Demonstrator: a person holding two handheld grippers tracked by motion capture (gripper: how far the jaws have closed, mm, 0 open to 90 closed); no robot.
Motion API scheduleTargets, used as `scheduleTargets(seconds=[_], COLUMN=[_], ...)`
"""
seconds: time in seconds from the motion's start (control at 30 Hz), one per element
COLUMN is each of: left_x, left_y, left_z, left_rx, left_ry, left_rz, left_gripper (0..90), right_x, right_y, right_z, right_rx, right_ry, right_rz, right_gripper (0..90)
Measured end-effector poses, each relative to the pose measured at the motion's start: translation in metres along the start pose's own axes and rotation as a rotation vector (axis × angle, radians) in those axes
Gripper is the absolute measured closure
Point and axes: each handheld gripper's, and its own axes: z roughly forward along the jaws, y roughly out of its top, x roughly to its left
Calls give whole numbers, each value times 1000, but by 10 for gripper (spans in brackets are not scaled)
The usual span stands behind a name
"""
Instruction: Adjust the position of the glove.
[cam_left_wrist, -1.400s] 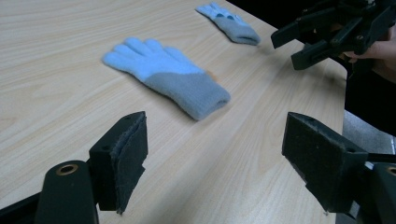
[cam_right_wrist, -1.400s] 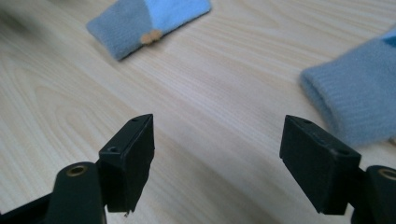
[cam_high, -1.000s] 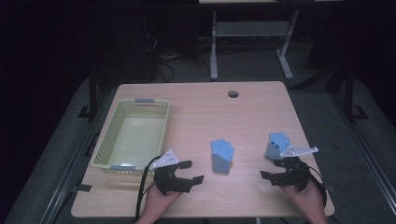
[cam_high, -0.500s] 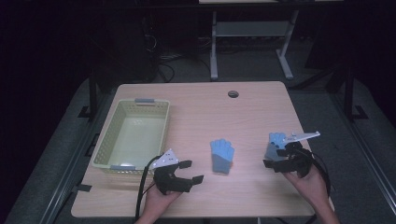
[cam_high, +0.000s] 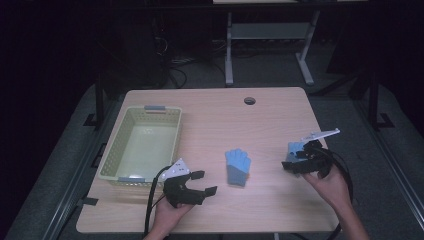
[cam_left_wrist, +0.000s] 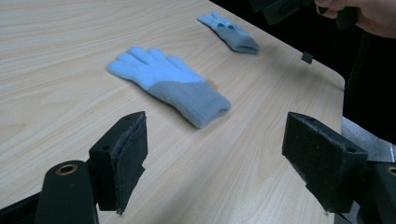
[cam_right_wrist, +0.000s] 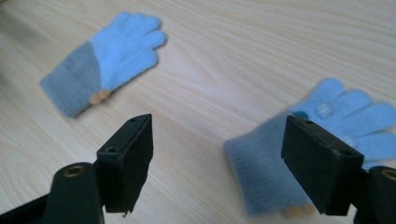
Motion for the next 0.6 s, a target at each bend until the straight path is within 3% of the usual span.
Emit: scheduleTargets(seconds=[0.23,0.6], left_x=[-1,2], left_y=[1,1], left_z=[0,0], left_rx=[-5,0], left_ry=[-2,4], left_rz=[3,-3], left_gripper=[221,222], right_x=[-5,-22], right_y=[8,10], right_z=[2,10], right_rx=[13,44], right_ry=[-12,-27], right_rz=[1,53], right_gripper=[251,263])
